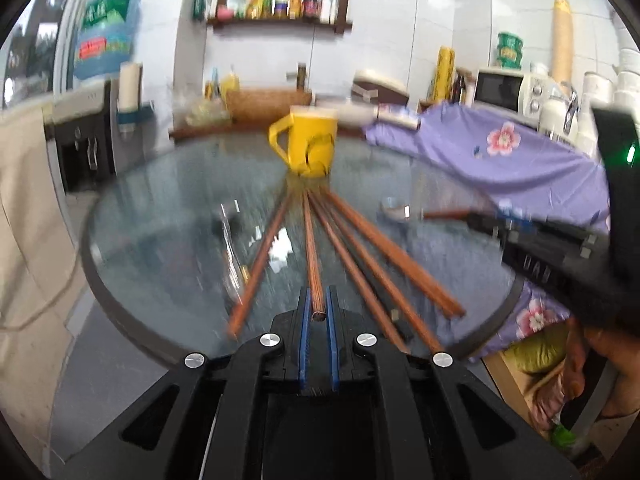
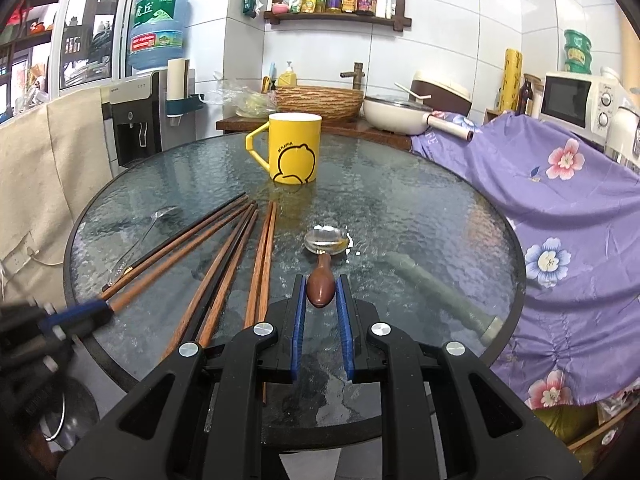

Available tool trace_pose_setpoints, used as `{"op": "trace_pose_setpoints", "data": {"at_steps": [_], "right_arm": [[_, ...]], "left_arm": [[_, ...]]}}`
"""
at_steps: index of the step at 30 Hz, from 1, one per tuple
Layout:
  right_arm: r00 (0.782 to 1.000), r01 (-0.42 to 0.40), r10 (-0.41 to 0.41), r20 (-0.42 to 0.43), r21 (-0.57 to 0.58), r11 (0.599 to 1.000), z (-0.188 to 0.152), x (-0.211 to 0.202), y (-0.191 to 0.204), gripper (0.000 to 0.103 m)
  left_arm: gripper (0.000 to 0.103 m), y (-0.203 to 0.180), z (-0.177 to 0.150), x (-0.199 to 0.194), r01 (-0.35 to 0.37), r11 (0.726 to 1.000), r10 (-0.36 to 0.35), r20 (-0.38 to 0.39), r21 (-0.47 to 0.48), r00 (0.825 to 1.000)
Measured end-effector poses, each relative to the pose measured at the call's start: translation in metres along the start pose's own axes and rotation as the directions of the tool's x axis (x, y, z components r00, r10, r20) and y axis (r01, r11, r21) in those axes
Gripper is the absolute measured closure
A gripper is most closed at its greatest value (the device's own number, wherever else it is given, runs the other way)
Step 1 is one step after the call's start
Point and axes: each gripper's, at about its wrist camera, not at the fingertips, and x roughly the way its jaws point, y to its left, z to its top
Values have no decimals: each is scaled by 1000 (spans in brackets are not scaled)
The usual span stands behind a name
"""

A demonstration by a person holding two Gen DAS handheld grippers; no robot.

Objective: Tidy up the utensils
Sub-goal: 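Lift and carry the spoon and chopstick in both grippers toward the yellow mug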

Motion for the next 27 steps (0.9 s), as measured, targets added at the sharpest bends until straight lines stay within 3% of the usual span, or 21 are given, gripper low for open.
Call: {"op": "trace_pose_setpoints", "data": {"at_steps": [12, 27], "right_arm": [[997, -36, 37, 65, -12, 999, 40, -6, -9, 87], [991, -124, 124, 54, -4, 992, 90, 11, -26, 87]], "left_arm": [[96, 13, 76, -18, 31, 1000, -30, 177, -1, 984], [96, 28, 149, 3, 118, 993, -115, 206, -4, 972]]}}
